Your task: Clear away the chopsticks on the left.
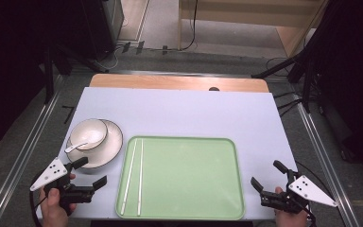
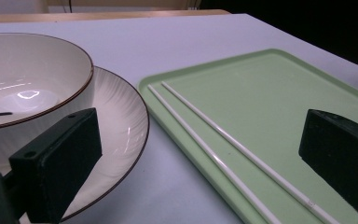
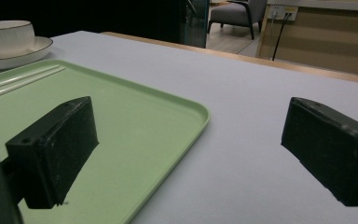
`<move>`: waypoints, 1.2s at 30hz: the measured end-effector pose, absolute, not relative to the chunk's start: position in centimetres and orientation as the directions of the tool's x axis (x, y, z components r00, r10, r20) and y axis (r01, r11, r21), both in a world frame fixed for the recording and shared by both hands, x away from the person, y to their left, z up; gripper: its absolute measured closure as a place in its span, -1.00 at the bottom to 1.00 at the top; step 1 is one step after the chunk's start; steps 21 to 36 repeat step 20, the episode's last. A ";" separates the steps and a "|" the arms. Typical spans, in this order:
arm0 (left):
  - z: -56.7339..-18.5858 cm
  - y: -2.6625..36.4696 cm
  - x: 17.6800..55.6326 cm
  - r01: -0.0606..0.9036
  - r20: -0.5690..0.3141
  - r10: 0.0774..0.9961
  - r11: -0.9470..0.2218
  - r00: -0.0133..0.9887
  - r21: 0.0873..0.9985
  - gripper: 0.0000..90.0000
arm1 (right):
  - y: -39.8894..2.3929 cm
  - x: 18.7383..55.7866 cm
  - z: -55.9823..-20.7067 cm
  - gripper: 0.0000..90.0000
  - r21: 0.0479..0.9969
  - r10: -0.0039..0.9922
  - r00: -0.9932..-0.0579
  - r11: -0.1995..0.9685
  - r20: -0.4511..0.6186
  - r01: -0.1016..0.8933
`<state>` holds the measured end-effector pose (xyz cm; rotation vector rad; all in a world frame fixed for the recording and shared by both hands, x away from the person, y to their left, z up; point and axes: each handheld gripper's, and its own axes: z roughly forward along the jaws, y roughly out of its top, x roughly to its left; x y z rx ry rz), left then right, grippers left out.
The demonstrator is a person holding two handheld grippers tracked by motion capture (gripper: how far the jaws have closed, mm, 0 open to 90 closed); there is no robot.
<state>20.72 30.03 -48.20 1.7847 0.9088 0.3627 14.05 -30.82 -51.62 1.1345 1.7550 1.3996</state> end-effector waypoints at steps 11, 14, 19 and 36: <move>-48.5 31.4 20.9 0.423 -0.189 0.741 -0.139 0.644 0.895 -1.00 | -30.9 14.1 -51.7 -0.91 0.970 0.901 -0.432 0.067 0.043 0.235; -48.5 31.3 20.8 0.416 -0.187 0.739 -0.138 0.647 0.899 -1.00 | -30.9 14.0 -51.9 -0.91 0.972 0.906 -0.421 0.059 0.043 0.228; -48.7 31.0 20.8 0.419 -0.183 0.735 -0.149 0.653 0.896 -1.00 | -30.9 14.1 -52.0 -0.91 0.969 0.905 -0.422 0.057 0.053 0.242; -48.7 31.0 20.8 0.419 -0.183 0.735 -0.149 0.653 0.896 -1.00 | -30.9 14.1 -52.0 -0.91 0.969 0.905 -0.422 0.057 0.053 0.242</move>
